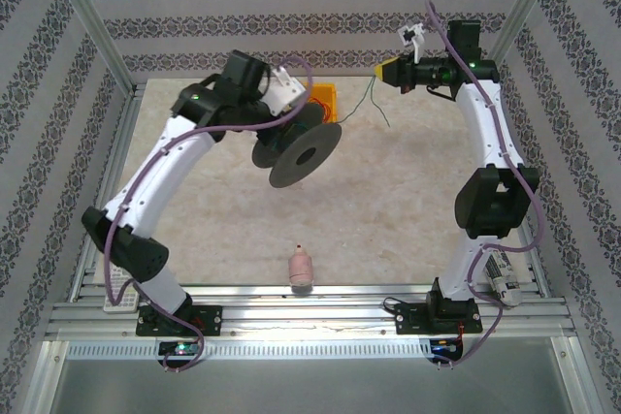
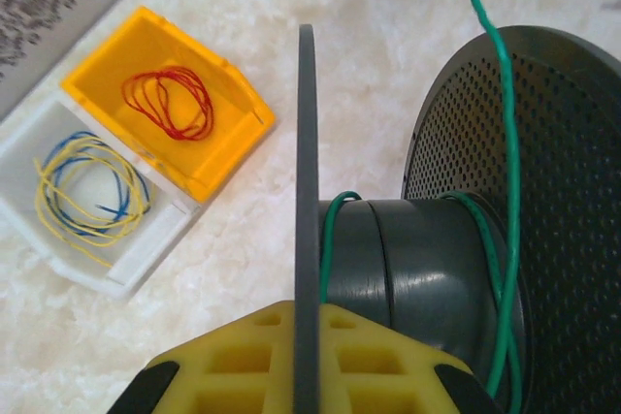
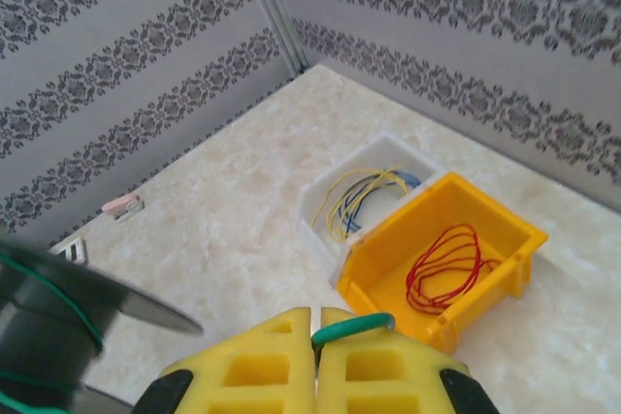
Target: Wrap the cables
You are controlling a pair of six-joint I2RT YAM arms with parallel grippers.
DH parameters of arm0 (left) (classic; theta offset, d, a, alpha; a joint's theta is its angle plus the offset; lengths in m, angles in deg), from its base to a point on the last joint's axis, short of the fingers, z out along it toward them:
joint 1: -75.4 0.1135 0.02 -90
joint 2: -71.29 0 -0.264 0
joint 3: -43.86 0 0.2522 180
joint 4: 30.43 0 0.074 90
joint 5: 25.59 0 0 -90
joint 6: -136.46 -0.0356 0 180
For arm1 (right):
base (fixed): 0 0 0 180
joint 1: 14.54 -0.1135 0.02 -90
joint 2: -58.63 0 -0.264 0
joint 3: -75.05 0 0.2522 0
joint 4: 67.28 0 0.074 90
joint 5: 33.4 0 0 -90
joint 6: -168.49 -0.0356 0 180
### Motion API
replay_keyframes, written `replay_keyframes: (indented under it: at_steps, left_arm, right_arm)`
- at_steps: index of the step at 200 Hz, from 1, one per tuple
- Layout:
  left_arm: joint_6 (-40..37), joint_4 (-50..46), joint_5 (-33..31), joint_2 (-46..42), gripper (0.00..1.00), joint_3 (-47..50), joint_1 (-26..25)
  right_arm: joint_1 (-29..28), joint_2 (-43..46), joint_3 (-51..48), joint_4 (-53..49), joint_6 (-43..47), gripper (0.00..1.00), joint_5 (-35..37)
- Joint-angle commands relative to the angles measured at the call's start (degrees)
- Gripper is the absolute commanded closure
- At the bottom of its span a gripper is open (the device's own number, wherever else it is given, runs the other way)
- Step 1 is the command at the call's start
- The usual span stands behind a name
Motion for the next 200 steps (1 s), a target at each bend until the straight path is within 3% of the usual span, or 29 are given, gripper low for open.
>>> replay_keyframes:
  at_steps: [1,26,48,87,118,131,162,200]
  left_arm:
    - [4.9,9.3,8.0,-6.4,1.0,-0.6,2.1]
    - [10.8,18.8,9.7,-9.0,1.0,0.8,2.4]
    - [16.3,25.2,8.0,-8.9,1.0,0.1,2.3]
    - [19.7,26.0,-3.0,-6.9,1.0,-2.0,2.4]
    - [21.6,27.7,-7.3,-7.3,1.0,-0.7,2.4]
    - [22.0,27.9,-6.7,-7.2,1.0,-0.7,2.3]
    - [23.2,27.9,-6.3,-6.8,1.0,-0.9,2.3]
    - [24.7,27.7,-5.3,-6.9,1.0,-1.6,2.3]
  right_arm:
    - [-1.4,3.4,-3.8,3.4,1.2,1.0,1.6]
    - [-3.7,2.9,-7.8,4.7,-1.6,1.0,3.5]
    - [-5.7,2.7,-11.7,8.4,-3.9,1.0,0.2]
    - [-6.9,7.3,-25.0,32.9,-17.8,1.0,-9.4]
    - [-7.6,10.8,-29.8,35.8,-18.6,1.0,-10.1]
    - [-7.6,12.0,-30.9,35.9,-18.4,0.91,-9.2]
    - [-7.3,13.1,-30.6,35.5,-18.8,0.84,-8.2]
    - [-7.4,13.0,-29.4,35.4,-19.5,0.65,-6.7]
